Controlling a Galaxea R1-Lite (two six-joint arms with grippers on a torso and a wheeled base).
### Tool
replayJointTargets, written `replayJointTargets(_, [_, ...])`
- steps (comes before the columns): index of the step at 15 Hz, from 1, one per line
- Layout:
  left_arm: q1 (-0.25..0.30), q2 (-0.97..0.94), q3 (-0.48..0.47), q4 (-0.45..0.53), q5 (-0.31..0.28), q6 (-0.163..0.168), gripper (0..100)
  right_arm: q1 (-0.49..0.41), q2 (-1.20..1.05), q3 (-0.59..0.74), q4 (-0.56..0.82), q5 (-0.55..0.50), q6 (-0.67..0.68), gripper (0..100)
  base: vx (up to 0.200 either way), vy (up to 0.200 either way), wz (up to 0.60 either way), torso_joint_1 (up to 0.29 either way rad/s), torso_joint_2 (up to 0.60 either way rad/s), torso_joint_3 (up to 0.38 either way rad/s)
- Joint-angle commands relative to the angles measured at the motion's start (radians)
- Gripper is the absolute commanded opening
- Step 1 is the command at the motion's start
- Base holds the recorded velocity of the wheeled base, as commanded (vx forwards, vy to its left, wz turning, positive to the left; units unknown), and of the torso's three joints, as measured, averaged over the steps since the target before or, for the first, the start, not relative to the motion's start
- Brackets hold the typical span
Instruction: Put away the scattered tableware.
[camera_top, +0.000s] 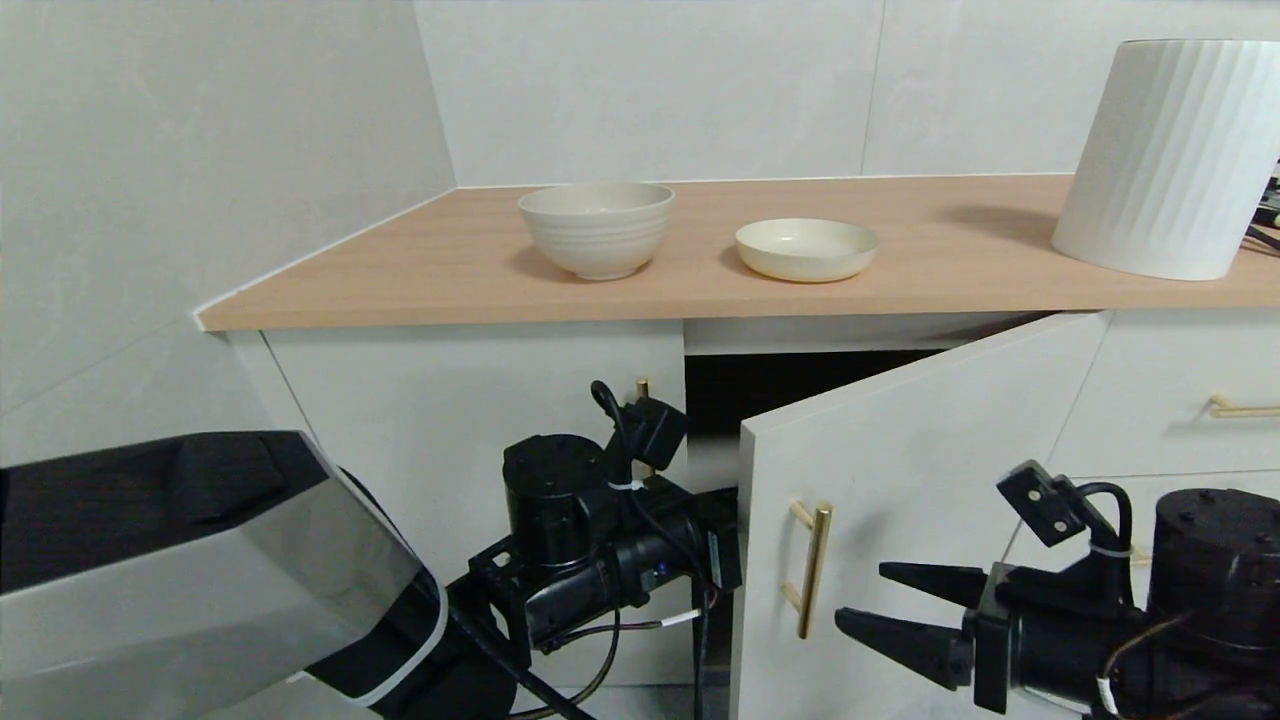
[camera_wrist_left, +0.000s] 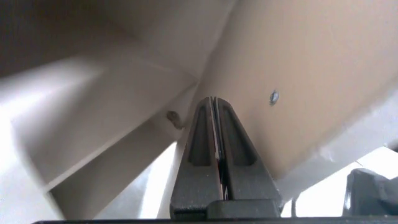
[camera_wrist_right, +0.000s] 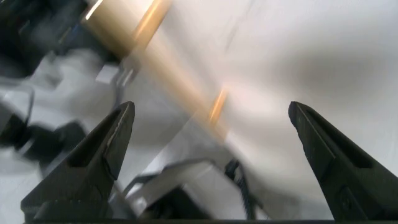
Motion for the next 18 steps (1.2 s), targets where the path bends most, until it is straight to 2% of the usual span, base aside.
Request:
replayJointTargets(1, [-0.002,-0.005,0.002,0.001,0.011,0.0,0,0.003,-0.092,0.071,0.006,0.009,0.001,100,0.0,0.0,0.0,0.0,0.0,0.0])
replayJointTargets(5, [-0.014,-0.003,0.002,0.002,0.011,0.0,0,0.006,-0.101,0.102,0.006,0.015,0.001,100,0.0,0.0,0.0,0.0,0.0,0.0])
replayJointTargets(9, [-0.031,-0.001,-0.012,0.019,0.012,0.0,0,0.02,-0.103,0.108,0.006,0.016,0.001,100,-0.2,0.0,0.0,0.007,0.0,0.004])
replayJointTargets(11, [-0.033,0.009,-0.061,0.057,0.012,0.0,0,0.02,-0.112,0.108,0.006,0.015,0.001,100,-0.2,0.0,0.0,-0.007,0.01,0.005])
replayJointTargets(13, [-0.031,0.031,-0.127,0.123,0.012,-0.001,0,0.032,-0.13,0.109,0.006,0.015,0.001,100,0.0,0.0,0.0,0.0,0.0,0.0])
replayJointTargets(18, [-0.034,0.037,-0.193,0.2,0.012,-0.001,0,0.052,-0.149,0.117,0.007,0.015,0.001,100,0.0,0.0,0.0,0.0,0.0,0.0])
